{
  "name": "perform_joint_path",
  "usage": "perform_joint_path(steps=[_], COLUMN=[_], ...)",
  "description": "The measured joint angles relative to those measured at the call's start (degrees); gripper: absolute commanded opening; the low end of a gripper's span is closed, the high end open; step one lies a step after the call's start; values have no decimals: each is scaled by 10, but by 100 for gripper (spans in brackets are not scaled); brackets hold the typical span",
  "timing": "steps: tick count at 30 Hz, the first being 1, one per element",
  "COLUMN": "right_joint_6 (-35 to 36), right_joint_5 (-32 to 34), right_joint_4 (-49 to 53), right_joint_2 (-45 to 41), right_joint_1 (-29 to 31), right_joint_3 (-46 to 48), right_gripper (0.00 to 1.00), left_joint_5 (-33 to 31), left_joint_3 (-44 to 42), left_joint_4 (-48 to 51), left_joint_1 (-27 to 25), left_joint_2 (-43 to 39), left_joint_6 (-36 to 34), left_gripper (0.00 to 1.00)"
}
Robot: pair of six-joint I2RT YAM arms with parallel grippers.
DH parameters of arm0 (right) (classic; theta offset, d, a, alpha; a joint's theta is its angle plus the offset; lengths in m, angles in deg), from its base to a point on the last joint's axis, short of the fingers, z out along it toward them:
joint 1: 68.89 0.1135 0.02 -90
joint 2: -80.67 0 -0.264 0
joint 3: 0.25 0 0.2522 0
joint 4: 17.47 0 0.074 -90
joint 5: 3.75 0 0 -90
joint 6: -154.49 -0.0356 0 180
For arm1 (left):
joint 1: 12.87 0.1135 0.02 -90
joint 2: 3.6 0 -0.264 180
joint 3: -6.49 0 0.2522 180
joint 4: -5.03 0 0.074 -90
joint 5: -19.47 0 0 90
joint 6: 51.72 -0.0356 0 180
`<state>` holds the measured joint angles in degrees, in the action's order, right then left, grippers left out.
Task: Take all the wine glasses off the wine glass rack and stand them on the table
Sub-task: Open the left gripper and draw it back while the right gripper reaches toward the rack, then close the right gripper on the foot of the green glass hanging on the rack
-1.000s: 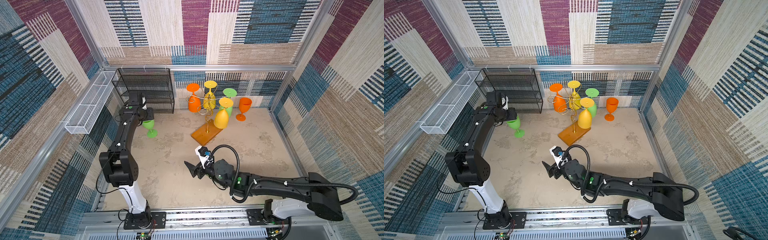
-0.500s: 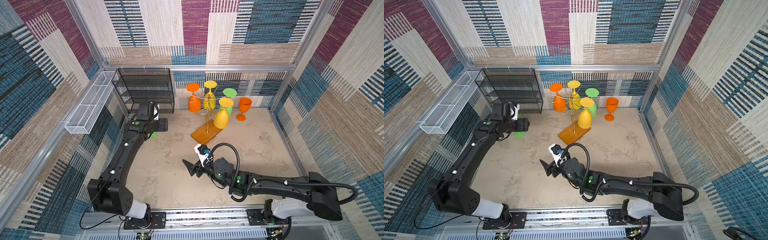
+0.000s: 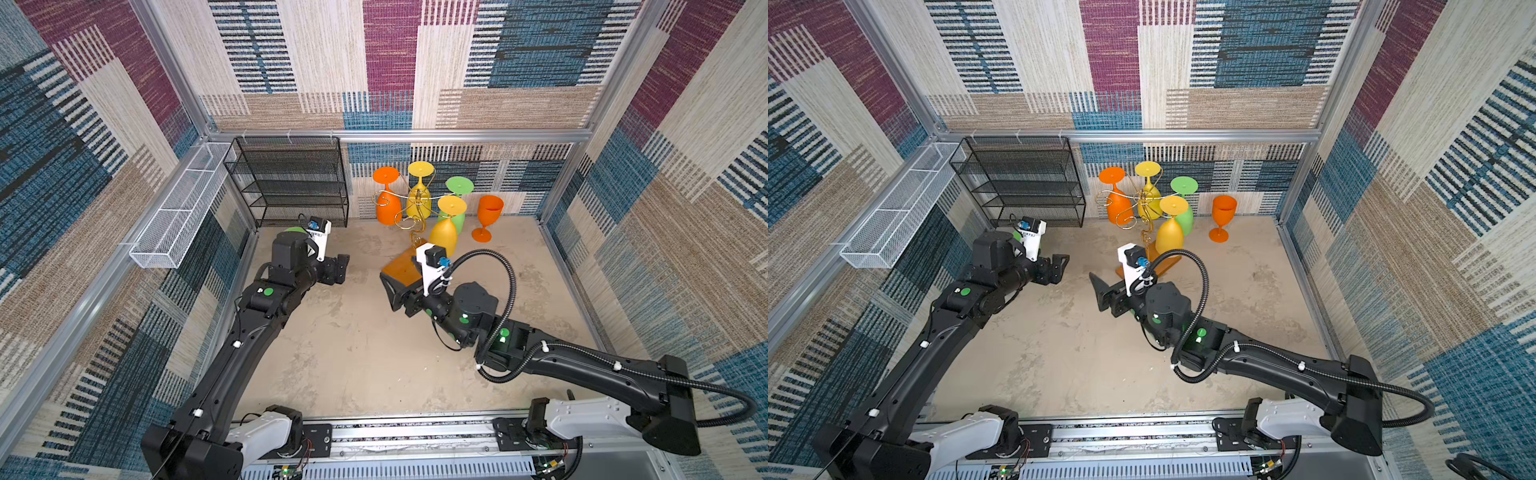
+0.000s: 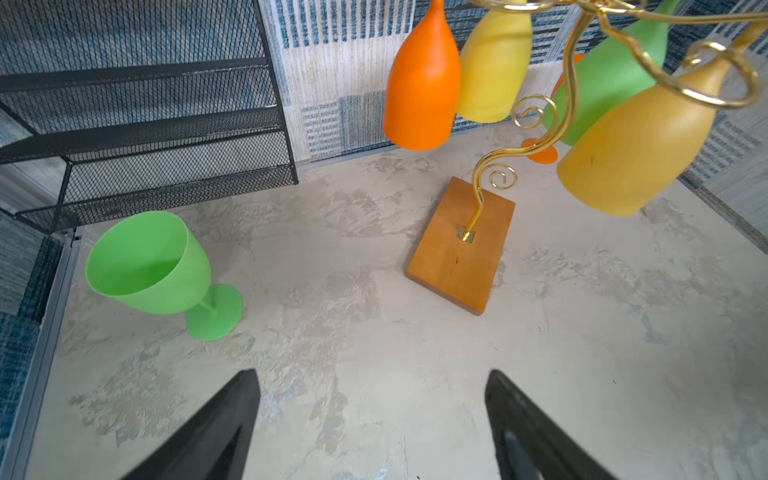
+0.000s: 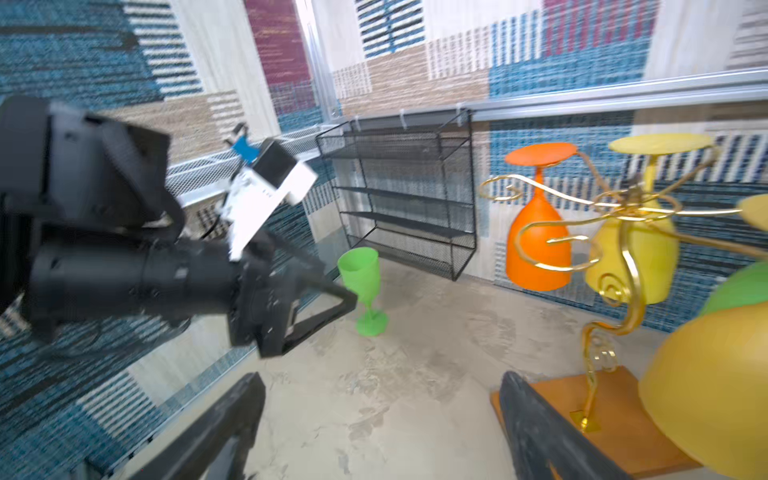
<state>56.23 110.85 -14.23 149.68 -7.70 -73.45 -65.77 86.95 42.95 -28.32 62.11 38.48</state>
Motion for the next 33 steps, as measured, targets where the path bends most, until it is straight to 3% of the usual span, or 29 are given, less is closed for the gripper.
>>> perform_joint_path(steps=[9,20,26,33], right_joint_6=[-70,-228,-296,-370], right_joint_5=[-63,-260,-361,-457], right_joint_4=[56,121,126,110], right_joint_2=[9,93,143,195], right_joint_1=[-158,-424,-515,-577], right_joint_3=[-81,-181,-198,-204], right_gripper=[85,79,74,71], left_joint_5=[49,43,31,32], left_joint_3=[-46,-76,-90,-94], left_joint_4=[-81,-114,-134,-150], left_joint_1=[-13,-68,-91,-104], left_joint_2=[-46,-63,-64,-46], left_joint_6=[-4,-32,-45,-49], left_gripper=[87,85,83,81])
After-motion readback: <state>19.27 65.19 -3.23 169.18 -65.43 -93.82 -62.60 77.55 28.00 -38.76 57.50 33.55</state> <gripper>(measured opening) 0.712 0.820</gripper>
